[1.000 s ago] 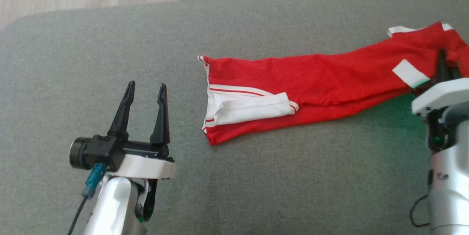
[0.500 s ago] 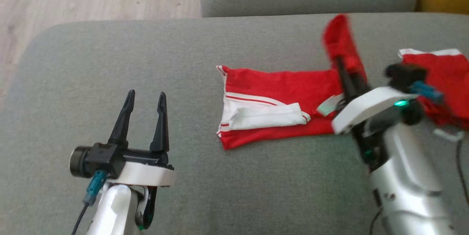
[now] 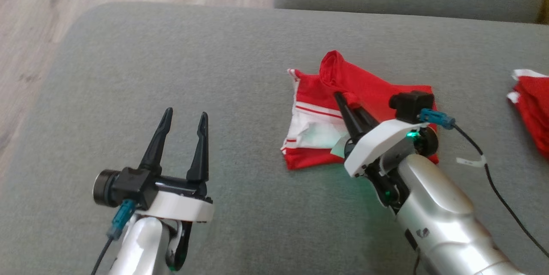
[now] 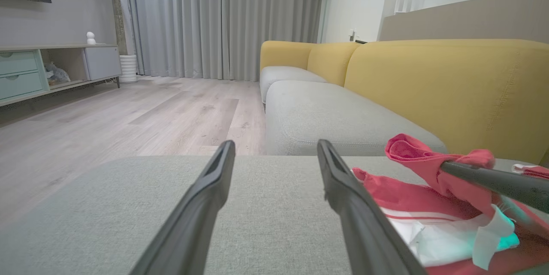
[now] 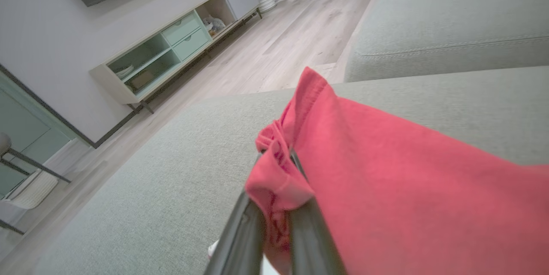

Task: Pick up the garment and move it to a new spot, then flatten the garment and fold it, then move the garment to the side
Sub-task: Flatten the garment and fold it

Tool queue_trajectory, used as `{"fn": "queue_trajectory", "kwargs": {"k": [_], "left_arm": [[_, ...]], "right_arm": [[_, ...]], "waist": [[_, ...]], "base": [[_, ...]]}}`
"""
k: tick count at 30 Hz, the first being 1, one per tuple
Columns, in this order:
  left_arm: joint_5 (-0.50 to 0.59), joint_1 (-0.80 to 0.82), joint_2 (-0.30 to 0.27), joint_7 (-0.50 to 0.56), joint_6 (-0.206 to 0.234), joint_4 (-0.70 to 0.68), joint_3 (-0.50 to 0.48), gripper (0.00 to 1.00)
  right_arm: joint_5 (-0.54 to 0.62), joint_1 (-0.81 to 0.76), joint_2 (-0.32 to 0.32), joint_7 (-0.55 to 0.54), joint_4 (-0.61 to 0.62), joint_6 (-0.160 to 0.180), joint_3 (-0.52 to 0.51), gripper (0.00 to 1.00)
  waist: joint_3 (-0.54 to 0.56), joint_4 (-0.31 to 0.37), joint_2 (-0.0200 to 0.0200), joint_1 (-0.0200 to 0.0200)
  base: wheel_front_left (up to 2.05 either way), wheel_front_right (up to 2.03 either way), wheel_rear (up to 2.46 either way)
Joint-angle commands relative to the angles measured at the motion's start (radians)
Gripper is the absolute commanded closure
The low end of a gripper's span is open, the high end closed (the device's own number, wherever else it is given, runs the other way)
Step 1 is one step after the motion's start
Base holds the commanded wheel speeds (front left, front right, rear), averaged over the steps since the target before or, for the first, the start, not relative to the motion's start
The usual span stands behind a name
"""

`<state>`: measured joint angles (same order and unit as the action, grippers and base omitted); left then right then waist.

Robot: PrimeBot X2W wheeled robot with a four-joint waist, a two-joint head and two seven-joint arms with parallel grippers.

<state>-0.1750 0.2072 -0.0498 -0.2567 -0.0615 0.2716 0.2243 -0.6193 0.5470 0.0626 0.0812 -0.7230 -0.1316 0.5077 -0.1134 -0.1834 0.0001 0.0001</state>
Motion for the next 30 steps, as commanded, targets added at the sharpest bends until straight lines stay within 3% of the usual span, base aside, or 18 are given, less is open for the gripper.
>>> {"fn": "queue_trajectory", "kwargs": {"k": [1,11,12,13,19,23,27,30], "left_arm": [[0.0,0.048,-0.002,-0.005,0.004,-0.028,-0.025,0.0],[-0.013,0.058,-0.001,-0.005,0.012,-0.023,-0.011,0.0],[-0.014,0.059,-0.001,-0.005,0.012,-0.023,-0.011,0.0],[-0.014,0.06,-0.001,-0.005,0.013,-0.022,-0.012,0.0],[-0.013,0.062,-0.001,-0.005,0.015,-0.008,-0.019,0.0],[-0.011,0.057,-0.004,-0.005,0.017,-0.01,-0.029,0.0],[-0.003,0.052,-0.007,-0.005,0.015,-0.021,-0.036,0.0],[-0.008,0.039,-0.006,-0.005,0.022,-0.039,-0.054,0.0]], "right_arm": [[-0.014,0.035,-0.012,0.018,0.014,0.001,0.029,1.0],[-0.121,0.081,-0.012,0.062,-0.1,0.001,0.19,1.0],[-0.13,0.083,-0.012,0.062,-0.098,0.001,0.214,0.56],[-0.143,0.083,-0.012,0.064,-0.093,0.001,0.234,0.0],[-0.203,0.1,-0.012,0.085,-0.026,0.001,0.349,0.0],[-0.226,0.114,-0.012,0.12,0.007,0.001,0.351,0.0],[-0.173,0.141,-0.012,0.17,-0.005,0.001,0.276,0.0],[-0.034,0.152,-0.011,0.179,-0.038,0.001,0.125,0.0]], "waist": [[-0.009,-0.017,-0.0001,-0.0001],[-0.026,-0.055,-0.0001,-0.0001],[-0.028,-0.056,-0.0001,-0.0001],[-0.029,-0.056,-0.0001,-0.0001],[-0.025,-0.031,-0.0001,-0.0001],[-0.014,0.0,-0.0001,-0.0001],[0.003,0.044,-0.0001,-0.0001],[0.012,0.082,-0.0001,-0.0001]], "base": [[0.0,0.0,0.0],[0.0,0.0,0.0],[0.0,0.0,0.0],[0.0,0.0,0.0],[0.0,0.0,0.0],[0.0,0.0,0.0],[0.0,0.0,0.0],[0.0,0.0,0.0]]}}
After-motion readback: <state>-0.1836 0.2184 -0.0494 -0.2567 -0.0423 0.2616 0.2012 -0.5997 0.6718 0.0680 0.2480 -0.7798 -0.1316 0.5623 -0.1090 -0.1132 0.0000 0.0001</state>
